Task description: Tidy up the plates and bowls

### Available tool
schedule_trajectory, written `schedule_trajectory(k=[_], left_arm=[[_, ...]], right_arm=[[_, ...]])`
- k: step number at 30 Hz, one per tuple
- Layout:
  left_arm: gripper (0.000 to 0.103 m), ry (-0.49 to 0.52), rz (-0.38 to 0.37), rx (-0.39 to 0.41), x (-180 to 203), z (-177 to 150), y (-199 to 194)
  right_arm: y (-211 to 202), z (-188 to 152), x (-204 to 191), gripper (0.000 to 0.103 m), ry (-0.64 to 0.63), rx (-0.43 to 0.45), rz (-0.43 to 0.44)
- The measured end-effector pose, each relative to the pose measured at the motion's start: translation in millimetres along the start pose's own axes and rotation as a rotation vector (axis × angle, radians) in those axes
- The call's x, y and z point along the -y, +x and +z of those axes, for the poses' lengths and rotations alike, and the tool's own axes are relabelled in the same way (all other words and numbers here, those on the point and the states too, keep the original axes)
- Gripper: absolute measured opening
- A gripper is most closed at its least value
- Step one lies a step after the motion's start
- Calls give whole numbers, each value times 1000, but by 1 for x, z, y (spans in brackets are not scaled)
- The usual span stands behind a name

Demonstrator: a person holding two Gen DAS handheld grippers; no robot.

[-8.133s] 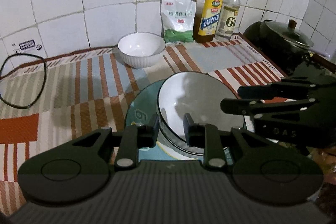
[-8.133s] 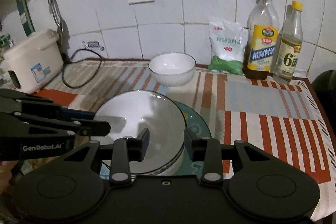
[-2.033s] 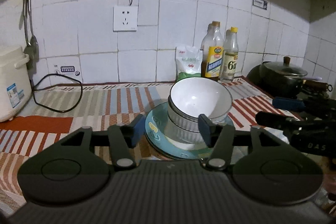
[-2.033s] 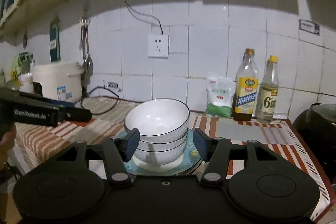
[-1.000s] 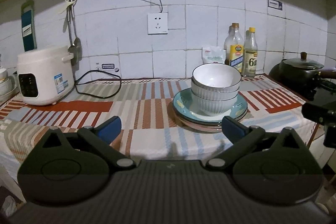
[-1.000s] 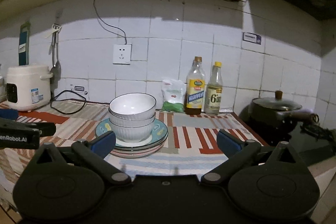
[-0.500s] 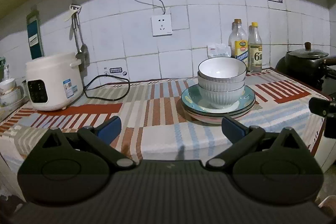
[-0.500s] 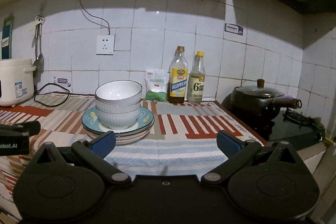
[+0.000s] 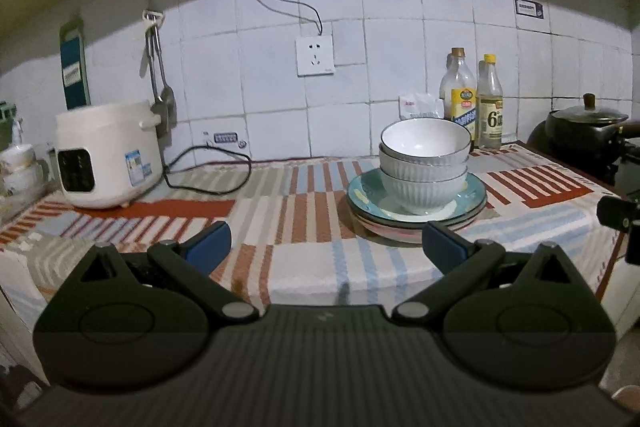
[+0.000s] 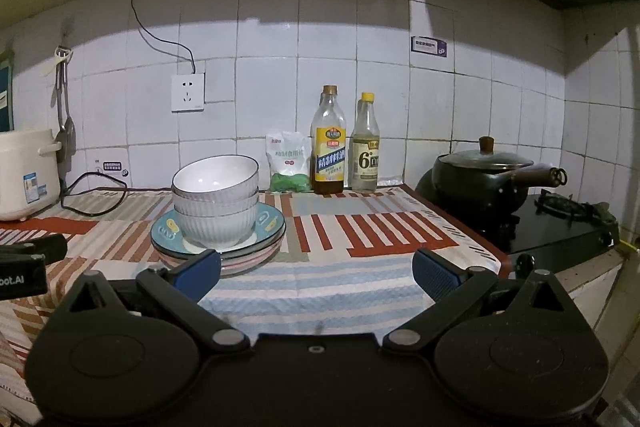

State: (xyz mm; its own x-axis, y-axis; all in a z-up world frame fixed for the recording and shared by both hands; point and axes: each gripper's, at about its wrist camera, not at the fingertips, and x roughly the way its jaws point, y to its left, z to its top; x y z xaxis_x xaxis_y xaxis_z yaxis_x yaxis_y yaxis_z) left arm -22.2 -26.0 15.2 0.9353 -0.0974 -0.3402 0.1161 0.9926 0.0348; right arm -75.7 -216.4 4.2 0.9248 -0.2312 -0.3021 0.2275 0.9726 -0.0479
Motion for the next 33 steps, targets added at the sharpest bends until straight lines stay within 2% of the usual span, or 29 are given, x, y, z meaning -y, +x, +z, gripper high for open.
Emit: schedule_trajectory(k=[9, 20, 33], left_arm=[[103, -47, -16, -6, 0, -3, 1], [103, -31, -36, 15, 4, -7, -6], [103, -13, -4, 43, 4, -11, -14]], right_arm=[[-8, -2, -3, 103, -42, 24, -30], [-13, -2, -6, 103, -70, 14, -37], [-18, -3, -14, 103, -93, 22, -31]])
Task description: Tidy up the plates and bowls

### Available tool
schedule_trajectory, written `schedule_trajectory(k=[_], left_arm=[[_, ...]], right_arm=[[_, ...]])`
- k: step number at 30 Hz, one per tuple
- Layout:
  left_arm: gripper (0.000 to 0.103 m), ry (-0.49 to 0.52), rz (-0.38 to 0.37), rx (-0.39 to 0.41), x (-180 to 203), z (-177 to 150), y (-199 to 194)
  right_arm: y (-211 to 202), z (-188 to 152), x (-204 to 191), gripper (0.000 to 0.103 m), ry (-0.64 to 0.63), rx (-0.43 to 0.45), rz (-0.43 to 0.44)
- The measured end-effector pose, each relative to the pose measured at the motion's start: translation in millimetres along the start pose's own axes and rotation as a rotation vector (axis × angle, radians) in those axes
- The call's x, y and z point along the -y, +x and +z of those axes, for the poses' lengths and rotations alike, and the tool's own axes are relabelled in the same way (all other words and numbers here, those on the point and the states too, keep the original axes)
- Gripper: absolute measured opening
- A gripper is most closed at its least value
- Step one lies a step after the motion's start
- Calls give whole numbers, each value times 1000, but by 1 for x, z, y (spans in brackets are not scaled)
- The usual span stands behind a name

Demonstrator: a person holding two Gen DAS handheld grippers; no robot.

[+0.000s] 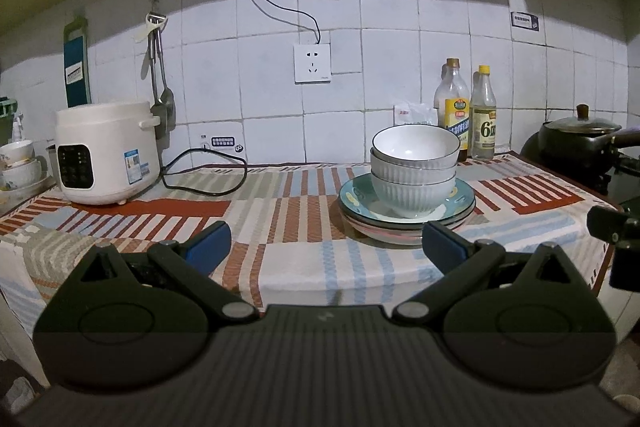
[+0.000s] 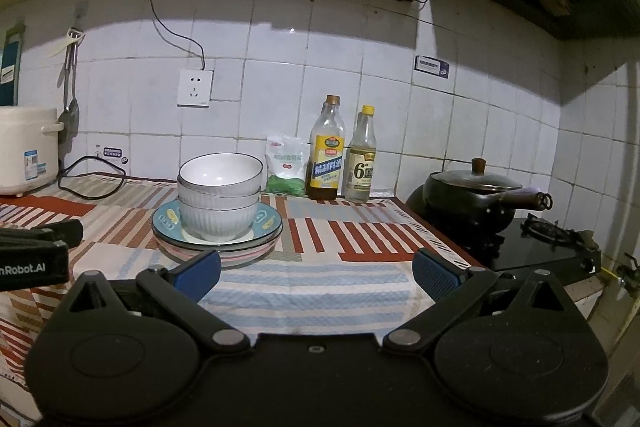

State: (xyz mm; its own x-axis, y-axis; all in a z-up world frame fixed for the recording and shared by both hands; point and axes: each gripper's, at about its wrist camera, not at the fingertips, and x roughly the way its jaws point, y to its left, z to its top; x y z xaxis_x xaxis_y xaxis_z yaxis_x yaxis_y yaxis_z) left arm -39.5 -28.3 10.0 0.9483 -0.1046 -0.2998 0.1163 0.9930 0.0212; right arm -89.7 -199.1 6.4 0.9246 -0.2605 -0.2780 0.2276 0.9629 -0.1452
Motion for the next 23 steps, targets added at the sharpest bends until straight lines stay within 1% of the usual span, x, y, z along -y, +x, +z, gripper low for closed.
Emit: schedule_trajectory(k=[5, 11, 23], left_arm=[[103, -1, 2, -5, 0, 1, 0], [103, -17, -12, -31, -4, 1, 2], [103, -29, -25, -34, -8, 1, 0]], right_arm=[[-1, -1, -2, 103, -5, -2, -3], [3, -1, -1, 103, -4, -12, -10], [4, -4, 1, 103, 4, -19, -20]])
